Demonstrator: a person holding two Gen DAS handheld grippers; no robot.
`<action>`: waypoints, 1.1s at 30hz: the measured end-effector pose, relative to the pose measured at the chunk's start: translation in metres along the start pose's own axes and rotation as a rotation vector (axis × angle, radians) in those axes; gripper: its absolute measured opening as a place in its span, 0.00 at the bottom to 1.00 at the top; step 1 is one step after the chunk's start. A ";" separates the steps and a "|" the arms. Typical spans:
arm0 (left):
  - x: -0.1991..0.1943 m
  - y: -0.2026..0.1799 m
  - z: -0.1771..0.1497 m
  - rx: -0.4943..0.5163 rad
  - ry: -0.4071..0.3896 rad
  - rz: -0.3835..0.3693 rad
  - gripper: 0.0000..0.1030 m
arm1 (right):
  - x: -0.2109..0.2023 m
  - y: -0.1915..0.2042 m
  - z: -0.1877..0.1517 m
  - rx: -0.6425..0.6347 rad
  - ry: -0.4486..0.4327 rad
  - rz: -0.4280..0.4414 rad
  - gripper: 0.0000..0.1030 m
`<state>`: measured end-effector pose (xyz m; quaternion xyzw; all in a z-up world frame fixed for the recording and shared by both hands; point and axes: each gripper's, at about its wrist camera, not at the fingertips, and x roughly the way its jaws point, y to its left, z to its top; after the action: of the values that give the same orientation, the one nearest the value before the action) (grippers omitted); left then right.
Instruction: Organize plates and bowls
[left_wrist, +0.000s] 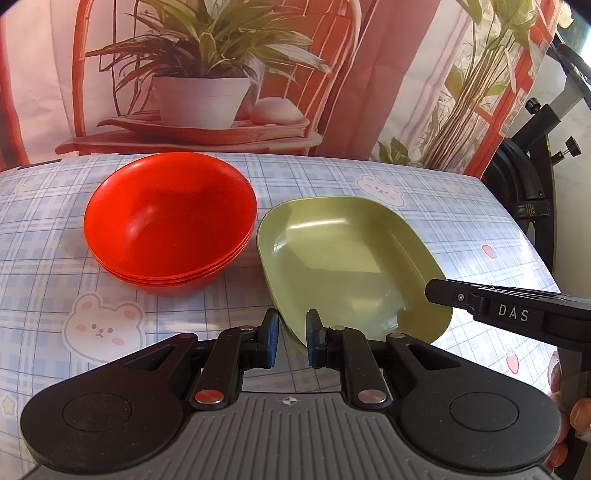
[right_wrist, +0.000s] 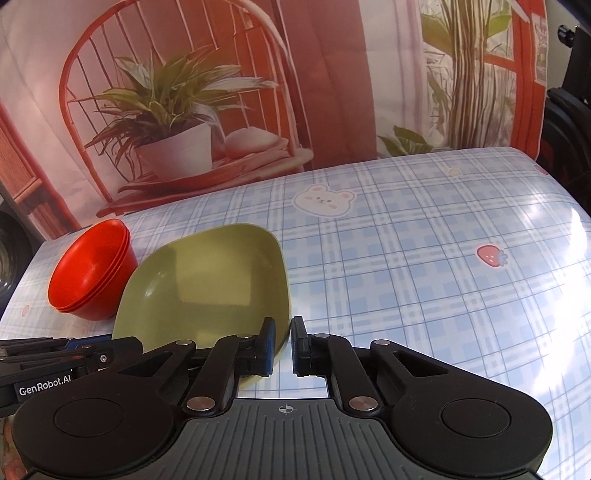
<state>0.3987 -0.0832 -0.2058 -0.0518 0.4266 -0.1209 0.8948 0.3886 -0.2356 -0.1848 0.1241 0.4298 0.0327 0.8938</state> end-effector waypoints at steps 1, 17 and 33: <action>-0.004 -0.001 0.000 0.002 -0.006 -0.001 0.16 | -0.003 0.000 0.000 0.002 -0.006 0.001 0.08; -0.073 -0.037 -0.020 0.058 -0.061 0.001 0.17 | -0.073 -0.001 0.001 -0.047 -0.117 0.035 0.08; -0.132 -0.061 -0.071 0.080 -0.058 -0.013 0.18 | -0.128 0.003 -0.038 -0.113 -0.123 0.046 0.08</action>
<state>0.2531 -0.1065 -0.1396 -0.0222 0.3948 -0.1423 0.9074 0.2788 -0.2464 -0.1093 0.0850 0.3684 0.0697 0.9231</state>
